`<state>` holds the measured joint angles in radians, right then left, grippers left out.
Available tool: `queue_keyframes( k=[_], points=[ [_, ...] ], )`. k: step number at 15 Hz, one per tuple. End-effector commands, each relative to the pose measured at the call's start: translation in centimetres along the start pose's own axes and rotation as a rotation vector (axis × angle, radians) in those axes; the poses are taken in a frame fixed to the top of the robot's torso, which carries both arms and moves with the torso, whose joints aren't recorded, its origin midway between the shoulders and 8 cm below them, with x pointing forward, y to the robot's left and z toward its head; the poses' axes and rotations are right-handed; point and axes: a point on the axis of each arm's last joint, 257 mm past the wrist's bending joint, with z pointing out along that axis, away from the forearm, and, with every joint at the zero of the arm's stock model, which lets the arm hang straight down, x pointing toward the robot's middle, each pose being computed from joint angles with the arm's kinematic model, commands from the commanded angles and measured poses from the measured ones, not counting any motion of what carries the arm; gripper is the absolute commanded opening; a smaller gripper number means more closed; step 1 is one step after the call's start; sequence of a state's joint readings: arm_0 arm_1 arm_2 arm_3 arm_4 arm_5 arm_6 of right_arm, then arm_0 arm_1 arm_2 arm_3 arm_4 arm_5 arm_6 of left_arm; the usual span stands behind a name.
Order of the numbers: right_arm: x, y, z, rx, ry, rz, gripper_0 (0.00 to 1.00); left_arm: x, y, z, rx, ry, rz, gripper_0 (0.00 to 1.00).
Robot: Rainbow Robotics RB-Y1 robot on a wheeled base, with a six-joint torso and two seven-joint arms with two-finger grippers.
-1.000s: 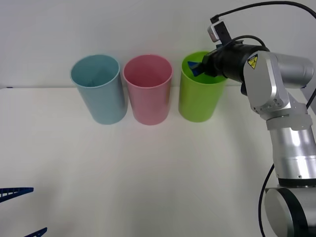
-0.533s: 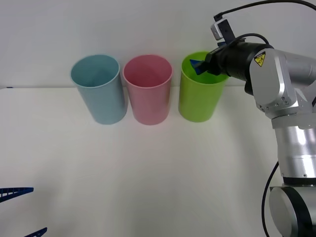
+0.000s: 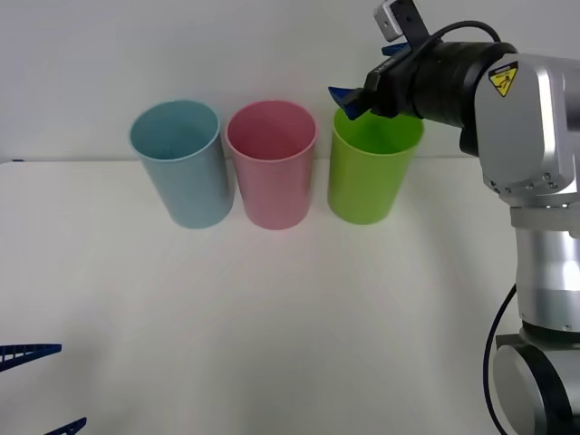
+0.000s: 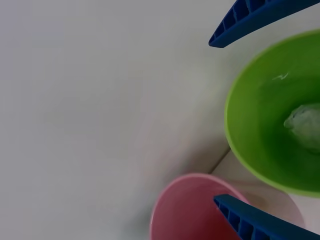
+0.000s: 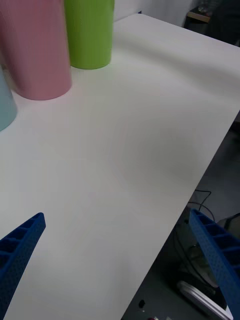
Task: Put cans in the blue bin and PET bottles in the pink bin and trash in the green bin.
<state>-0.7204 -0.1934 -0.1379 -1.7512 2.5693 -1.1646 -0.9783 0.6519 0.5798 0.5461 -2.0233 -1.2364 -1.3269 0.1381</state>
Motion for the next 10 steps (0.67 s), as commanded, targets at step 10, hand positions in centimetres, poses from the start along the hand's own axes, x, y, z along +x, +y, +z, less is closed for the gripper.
queue_keyframes(
  k=[10],
  points=[
    [4.4, 7.3, -12.4, -0.167, -0.213, 0.052, 1.00, 0.0, 0.0, 0.0, 0.000, 0.000, 0.000, 1.00]
  ],
)
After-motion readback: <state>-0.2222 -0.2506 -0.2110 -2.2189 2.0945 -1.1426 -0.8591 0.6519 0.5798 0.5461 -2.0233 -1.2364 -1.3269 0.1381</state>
